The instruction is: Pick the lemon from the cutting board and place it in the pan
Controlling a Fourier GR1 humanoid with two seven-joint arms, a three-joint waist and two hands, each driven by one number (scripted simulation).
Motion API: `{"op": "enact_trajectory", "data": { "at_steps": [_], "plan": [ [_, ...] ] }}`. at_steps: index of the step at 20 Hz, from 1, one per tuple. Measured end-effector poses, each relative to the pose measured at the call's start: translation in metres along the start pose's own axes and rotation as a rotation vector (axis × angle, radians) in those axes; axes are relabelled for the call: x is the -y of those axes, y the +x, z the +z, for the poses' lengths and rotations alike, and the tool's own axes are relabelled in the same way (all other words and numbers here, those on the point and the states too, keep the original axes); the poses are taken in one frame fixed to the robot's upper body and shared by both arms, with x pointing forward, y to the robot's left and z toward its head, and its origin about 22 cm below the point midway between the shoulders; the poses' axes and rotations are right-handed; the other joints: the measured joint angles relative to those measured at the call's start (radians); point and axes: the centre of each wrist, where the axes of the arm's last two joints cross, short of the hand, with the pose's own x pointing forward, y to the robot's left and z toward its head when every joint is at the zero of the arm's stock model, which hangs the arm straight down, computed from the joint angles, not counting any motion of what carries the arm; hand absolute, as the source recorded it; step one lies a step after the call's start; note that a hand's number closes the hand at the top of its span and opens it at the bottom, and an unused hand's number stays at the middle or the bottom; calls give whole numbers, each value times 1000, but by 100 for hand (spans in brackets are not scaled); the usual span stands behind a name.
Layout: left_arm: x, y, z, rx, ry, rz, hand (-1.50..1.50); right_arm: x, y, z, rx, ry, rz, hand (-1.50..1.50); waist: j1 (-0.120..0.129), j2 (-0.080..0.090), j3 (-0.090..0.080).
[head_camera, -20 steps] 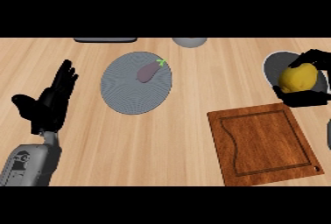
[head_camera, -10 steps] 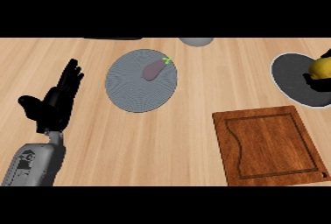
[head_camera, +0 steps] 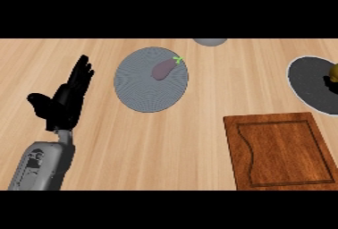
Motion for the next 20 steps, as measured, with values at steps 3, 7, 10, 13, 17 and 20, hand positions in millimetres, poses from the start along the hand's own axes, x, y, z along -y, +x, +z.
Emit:
{"op": "enact_trajectory", "data": {
  "at_steps": [3, 7, 10, 13, 17, 20],
  "plan": [
    [2, 4, -2, 7, -10, -3, 0, -8, -7, 4, -29, 22, -50, -150, 9, 4, 2],
    [3, 5, -1, 11, -13, -6, 0, -17, -17, 12, -103, 158, -136, -150, 19, 8, 2],
    [2, 5, -2, 16, -16, -12, 0, -23, -21, 17, -124, 250, -207, -150, 21, 11, 3],
    [1, 3, -2, 18, -16, -9, 0, -26, -23, 19, -120, 283, -247, -150, 22, 12, 4],
    [-1, 1, 0, 9, -7, -6, 0, -23, -27, 20, -81, 239, -339, -150, 10, 8, 4],
    [-5, -1, -1, 2, 4, -7, 0, -17, -33, 22, -58, 169, -438, -150, -6, 3, 4]
  ]
}}
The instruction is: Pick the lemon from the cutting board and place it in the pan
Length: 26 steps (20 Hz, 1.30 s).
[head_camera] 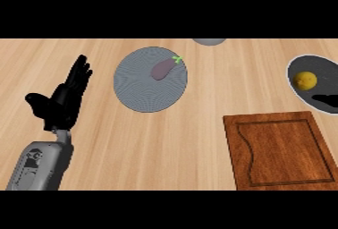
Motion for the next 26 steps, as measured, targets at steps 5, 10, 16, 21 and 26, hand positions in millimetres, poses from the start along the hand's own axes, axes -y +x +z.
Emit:
{"op": "enact_trajectory", "data": {
  "at_steps": [5, 10, 16, 21, 26],
  "plan": [
    [-8, -4, 5, -13, 21, 0, 0, 22, -15, 14, 28, -34, -182, -150, -19, -12, -2],
    [-15, -8, 9, -22, 43, -2, 0, 58, -37, 41, 63, 24, -321, -150, -44, -20, -3],
    [-22, -11, 17, -38, 64, -4, 0, 107, -54, 74, 32, 15, -319, -150, -63, -31, -5],
    [-25, -9, 21, -39, 68, -8, 0, 133, -62, 96, 5, 3, -295, -150, -72, -36, -6],
    [-20, -11, 16, -43, 69, -9, 0, 139, -64, 103, -12, 28, -260, -150, -77, -37, -7]
  ]
}}
